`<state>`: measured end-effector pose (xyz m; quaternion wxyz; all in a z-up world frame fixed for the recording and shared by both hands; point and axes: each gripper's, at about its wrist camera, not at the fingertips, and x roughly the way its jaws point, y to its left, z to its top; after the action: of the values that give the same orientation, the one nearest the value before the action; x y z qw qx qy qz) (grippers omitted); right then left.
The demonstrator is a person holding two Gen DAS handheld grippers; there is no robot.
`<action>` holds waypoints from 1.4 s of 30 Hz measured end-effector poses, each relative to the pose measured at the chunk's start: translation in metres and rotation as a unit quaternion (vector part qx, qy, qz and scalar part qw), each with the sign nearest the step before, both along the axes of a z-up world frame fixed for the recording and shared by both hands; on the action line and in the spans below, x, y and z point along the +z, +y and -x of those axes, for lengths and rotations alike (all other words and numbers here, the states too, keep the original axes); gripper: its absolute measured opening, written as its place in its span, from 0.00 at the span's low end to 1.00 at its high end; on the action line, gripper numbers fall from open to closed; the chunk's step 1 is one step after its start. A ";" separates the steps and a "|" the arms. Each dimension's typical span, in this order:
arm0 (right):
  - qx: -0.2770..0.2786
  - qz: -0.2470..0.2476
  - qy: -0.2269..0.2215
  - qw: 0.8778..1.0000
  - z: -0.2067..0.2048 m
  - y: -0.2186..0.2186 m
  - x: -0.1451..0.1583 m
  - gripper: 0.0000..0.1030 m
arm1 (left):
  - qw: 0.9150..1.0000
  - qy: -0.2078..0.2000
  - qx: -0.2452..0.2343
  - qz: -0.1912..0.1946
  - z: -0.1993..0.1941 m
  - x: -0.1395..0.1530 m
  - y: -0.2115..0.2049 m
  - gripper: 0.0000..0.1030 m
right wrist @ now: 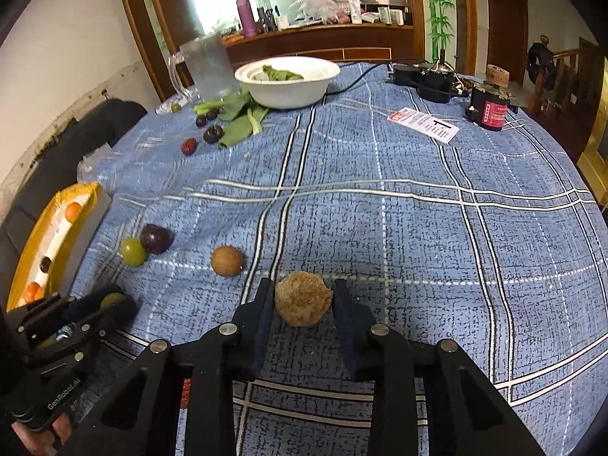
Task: Organize fruits
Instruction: 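Grasp a green plum with the left tool while the right tool grasps the beige round bun, then release the green plum into the tray with the left tool while the right tool releases the bun there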
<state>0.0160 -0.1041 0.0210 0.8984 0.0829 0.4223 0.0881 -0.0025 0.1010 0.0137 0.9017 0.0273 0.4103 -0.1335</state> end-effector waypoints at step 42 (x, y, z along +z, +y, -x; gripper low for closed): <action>0.245 0.019 -0.036 0.969 0.036 0.316 0.033 0.47 | 0.950 -0.029 0.297 0.096 0.123 0.025 0.245 0.54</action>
<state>-0.0195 0.2123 0.0535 0.8653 -0.0435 0.3991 0.3003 -0.1259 0.3456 0.0385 0.9106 -0.1784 0.3586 0.1024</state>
